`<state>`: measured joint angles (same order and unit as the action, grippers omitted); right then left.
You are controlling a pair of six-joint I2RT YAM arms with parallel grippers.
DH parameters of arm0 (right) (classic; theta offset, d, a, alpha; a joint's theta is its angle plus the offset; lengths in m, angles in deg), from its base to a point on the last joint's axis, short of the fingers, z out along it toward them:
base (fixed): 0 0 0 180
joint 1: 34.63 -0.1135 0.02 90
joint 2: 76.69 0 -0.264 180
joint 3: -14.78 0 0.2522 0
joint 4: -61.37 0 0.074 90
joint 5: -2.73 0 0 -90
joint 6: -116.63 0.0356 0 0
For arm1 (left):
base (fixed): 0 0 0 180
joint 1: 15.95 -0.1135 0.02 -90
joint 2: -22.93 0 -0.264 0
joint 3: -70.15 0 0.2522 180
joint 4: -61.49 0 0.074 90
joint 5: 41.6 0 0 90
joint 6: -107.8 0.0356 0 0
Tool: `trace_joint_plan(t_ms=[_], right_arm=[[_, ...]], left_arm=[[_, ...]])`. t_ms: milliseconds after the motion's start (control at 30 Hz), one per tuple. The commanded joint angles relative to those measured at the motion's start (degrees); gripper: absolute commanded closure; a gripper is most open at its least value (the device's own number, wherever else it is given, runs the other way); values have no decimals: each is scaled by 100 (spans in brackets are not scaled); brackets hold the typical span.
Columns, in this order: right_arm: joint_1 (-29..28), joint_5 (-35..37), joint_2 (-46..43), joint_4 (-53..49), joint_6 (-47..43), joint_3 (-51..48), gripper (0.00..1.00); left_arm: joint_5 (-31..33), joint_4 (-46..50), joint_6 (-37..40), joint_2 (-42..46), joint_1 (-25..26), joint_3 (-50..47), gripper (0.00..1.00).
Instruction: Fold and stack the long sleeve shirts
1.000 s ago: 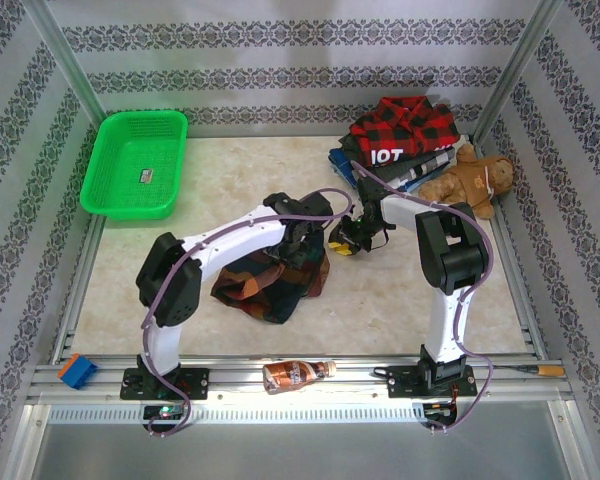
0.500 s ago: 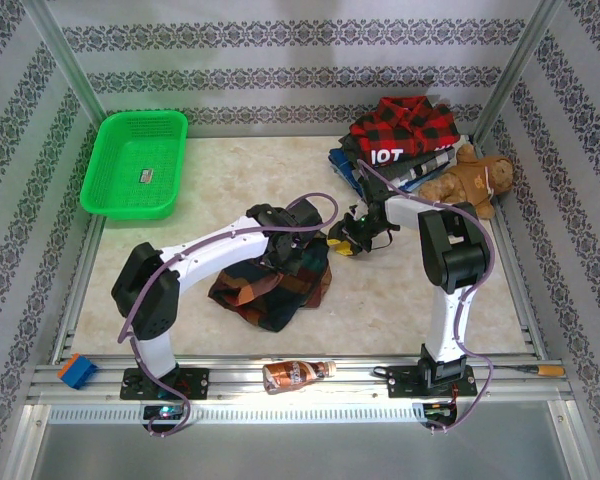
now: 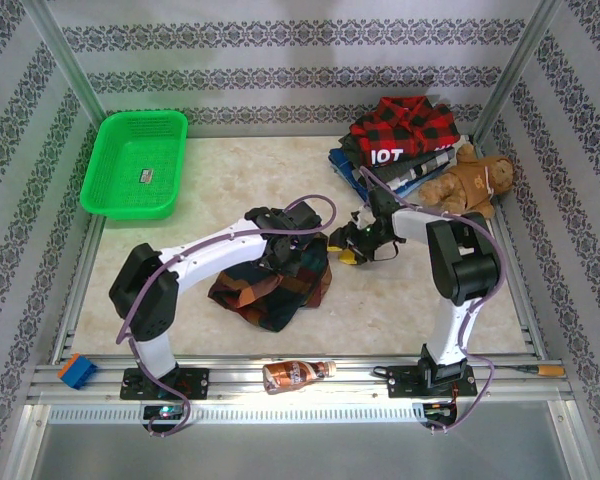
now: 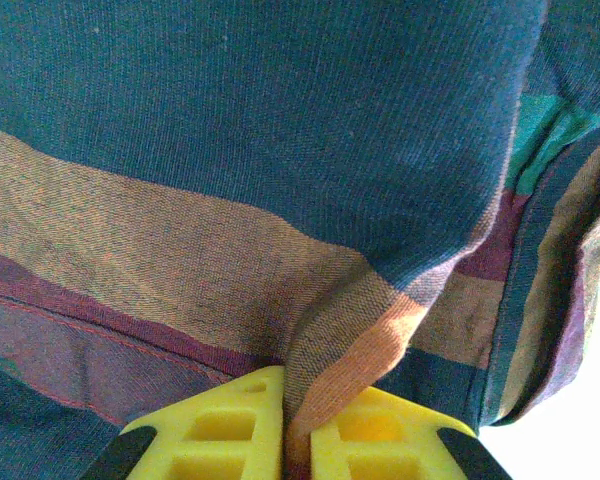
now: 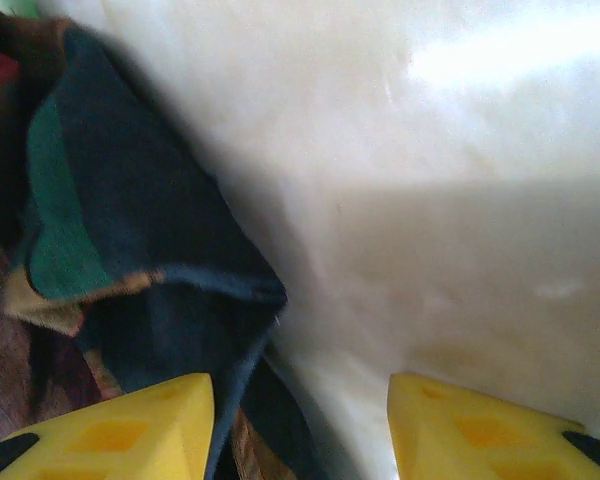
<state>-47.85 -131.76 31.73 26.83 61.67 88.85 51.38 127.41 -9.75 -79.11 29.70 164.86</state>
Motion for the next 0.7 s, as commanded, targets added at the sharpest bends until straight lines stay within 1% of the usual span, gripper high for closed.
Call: trace_joint_plan(t_ms=[0, 133, 267, 333, 400, 467, 567, 667], right_arm=[[-15, -349, -198, -221, -110, -194, 48], [-194, -540, -67, 44, -45, -285, 47], [-356, -727, 132, 345, 164, -124, 47], [-399, -779, 174, 444, 254, -46, 48], [-435, -807, 250, 399, 255, 57, 51], [-446, -793, 357, 330, 231, 132, 58], [-398, -725, 491, 361, 310, 140, 74], [-384, -677, 574, 449, 430, 186, 86]], left_arm=[[-17, -162, -79, 263, -33, -100, 88], [-34, -237, -67, 316, -38, -171, 88], [-113, -334, -22, 385, -30, -269, 88], [-132, -405, -22, 449, -30, -352, 88], [-116, -460, -31, 520, -30, -436, 88], [-109, -499, -33, 596, -30, -496, 88], [-182, -676, 10, 773, -6, -668, 88], [-269, -832, 45, 923, 54, -818, 88]])
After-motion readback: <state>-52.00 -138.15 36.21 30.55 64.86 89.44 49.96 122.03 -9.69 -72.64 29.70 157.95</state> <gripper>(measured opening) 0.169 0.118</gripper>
